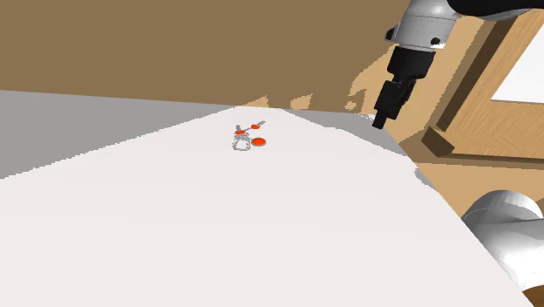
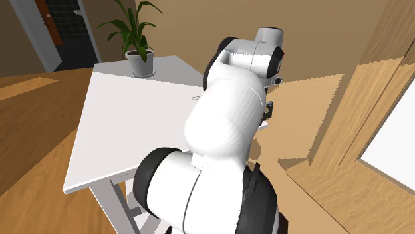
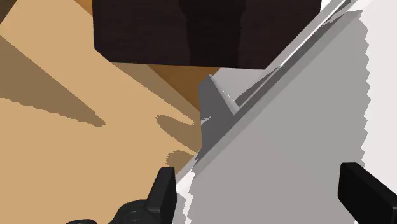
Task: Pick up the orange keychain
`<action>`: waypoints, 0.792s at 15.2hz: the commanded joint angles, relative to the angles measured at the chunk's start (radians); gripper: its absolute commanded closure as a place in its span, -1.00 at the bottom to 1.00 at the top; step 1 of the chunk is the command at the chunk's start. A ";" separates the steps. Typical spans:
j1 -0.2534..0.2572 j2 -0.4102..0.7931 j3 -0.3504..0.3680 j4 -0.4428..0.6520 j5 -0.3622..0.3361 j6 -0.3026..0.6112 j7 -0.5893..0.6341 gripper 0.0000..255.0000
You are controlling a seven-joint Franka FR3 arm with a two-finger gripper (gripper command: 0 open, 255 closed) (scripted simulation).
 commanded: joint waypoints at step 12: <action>-0.007 0.249 0.275 0.227 0.118 0.029 0.413 -1.00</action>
